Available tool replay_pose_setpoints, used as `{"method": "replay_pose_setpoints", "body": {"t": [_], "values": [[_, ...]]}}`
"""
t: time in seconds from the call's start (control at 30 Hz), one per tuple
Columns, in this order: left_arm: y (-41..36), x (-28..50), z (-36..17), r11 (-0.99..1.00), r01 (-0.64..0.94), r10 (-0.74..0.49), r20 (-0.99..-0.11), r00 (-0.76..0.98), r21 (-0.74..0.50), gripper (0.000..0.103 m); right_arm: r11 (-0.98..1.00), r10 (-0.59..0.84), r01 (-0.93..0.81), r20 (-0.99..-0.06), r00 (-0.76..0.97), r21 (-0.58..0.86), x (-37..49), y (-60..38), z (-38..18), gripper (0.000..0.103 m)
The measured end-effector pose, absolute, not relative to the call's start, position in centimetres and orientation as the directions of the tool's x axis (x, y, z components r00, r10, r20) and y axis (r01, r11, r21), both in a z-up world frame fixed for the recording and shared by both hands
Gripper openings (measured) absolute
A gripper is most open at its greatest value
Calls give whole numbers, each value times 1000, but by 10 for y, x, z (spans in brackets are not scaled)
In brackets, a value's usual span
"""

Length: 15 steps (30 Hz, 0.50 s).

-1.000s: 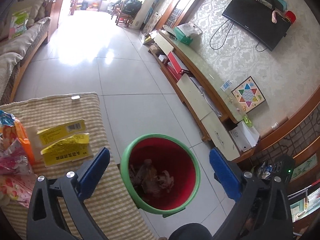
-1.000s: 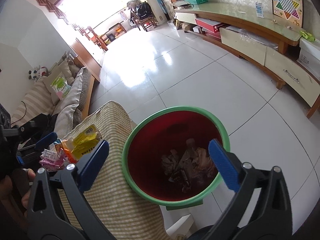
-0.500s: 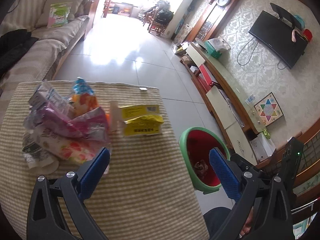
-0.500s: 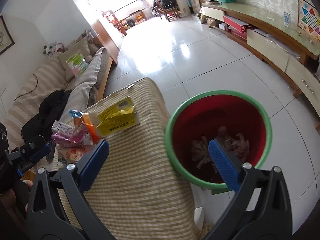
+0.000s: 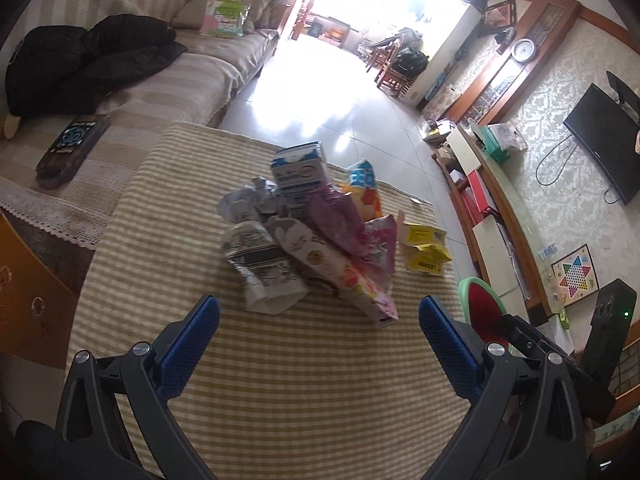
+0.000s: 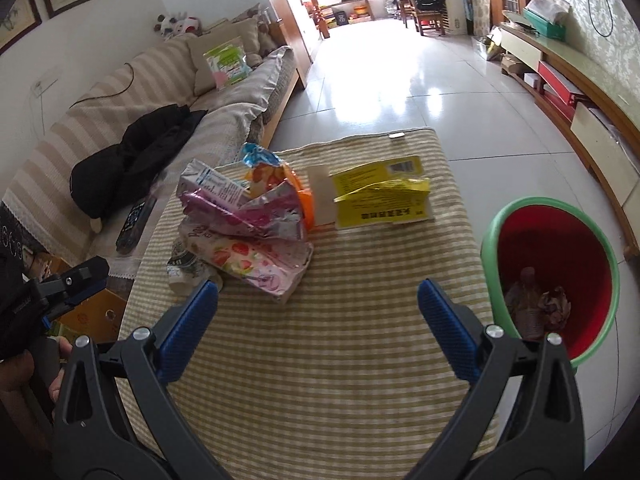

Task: Collect trash
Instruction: 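Move both tools back over the remaining trash on the table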

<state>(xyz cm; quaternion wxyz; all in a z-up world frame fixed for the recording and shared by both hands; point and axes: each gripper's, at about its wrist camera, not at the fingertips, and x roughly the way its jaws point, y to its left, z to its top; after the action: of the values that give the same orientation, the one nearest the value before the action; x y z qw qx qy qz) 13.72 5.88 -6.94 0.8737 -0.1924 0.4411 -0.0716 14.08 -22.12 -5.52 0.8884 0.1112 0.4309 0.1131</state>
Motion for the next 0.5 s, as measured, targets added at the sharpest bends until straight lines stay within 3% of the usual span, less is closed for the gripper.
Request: {"method": "replay_pose_setpoints", "body": {"t": [0.5], "values": [[83,145,-107,900,-101,-303,-777,552,-423,95,956,256,-269,-780,571,116,148,-144,-75,98]]}}
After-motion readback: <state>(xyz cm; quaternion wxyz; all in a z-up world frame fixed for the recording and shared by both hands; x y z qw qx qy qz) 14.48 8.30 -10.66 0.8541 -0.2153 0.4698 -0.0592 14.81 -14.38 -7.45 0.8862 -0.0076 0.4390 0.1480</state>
